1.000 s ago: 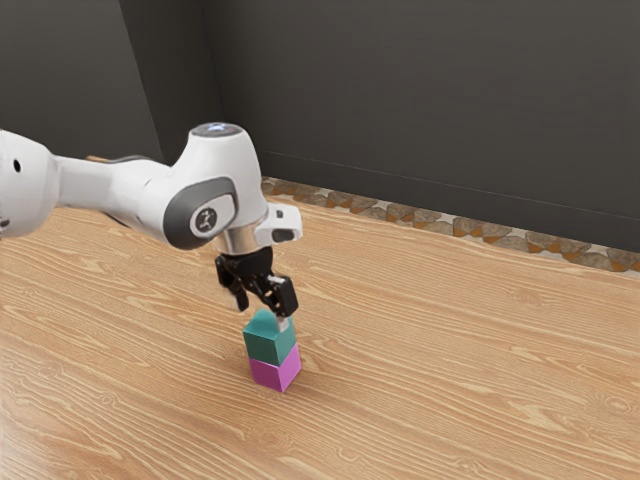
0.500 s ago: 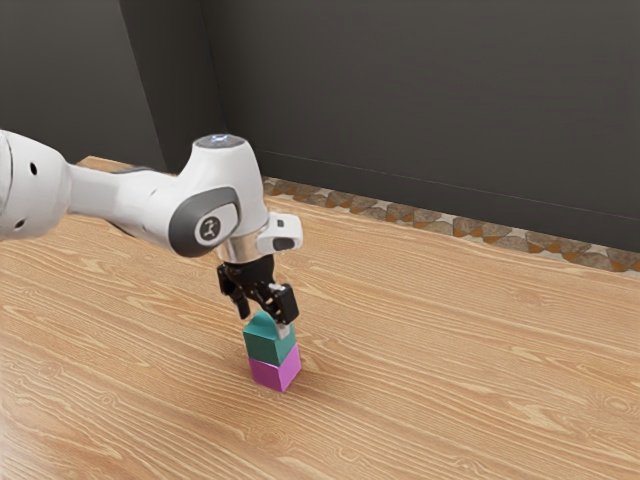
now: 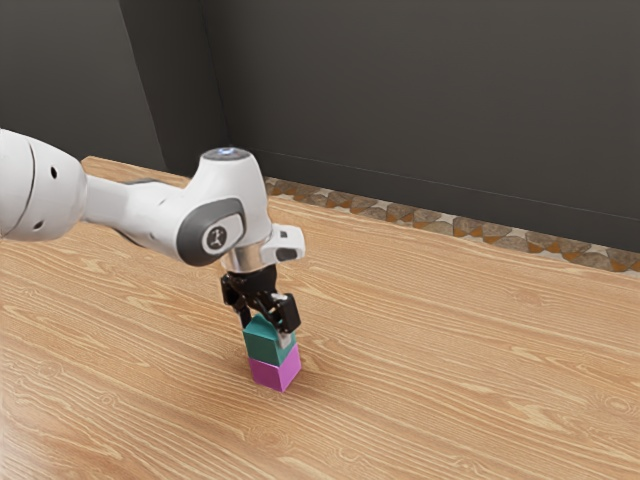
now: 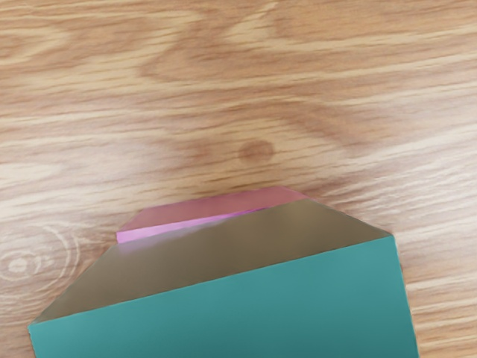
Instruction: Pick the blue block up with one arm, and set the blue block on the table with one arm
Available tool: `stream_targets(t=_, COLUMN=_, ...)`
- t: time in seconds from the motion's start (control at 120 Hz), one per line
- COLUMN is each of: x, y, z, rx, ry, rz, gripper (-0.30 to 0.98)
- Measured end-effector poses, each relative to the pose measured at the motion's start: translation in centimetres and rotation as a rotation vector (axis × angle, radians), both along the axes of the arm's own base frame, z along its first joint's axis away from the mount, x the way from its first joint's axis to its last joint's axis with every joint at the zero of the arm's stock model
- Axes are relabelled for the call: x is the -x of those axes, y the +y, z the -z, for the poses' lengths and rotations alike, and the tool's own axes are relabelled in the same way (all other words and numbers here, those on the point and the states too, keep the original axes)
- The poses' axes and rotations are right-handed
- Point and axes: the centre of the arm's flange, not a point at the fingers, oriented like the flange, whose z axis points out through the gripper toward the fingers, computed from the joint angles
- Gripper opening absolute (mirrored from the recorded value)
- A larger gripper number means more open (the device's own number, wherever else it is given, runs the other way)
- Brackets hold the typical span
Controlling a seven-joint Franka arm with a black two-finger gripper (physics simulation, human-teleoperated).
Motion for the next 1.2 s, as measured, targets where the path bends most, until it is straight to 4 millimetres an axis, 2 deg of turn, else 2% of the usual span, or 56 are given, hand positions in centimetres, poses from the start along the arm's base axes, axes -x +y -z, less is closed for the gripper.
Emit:
stream_targets(t=0.317, x=-0.4, y=-0.1, z=0.5, rx=0.005, ry=0.000, rz=0.001, gripper=0.67)
stream_targets(t=0.567, x=-0.5, y=-0.2, z=0.4, rx=0.004, ry=-0.005, rz=0.003, gripper=0.45)
stream_targets(t=0.683, x=-0.6, y=-0.2, z=0.1, rx=0.000, ry=-0.012, rz=0.004, gripper=0.41)
stream_targets(t=0.808, x=-0.9, y=0.0, z=-1.1, rx=-0.012, ry=-0.036, rz=0.007, gripper=0.36)
stream_targets(t=1.017, x=-2.7, y=3.5, z=-3.6, rx=-0.035, ry=-0.078, rz=-0.045, gripper=0.34)
stream_targets(t=1.2, x=-3.7, y=6.1, z=-2.9, rx=-0.049, ry=-0.060, rz=-0.082, gripper=0.35)
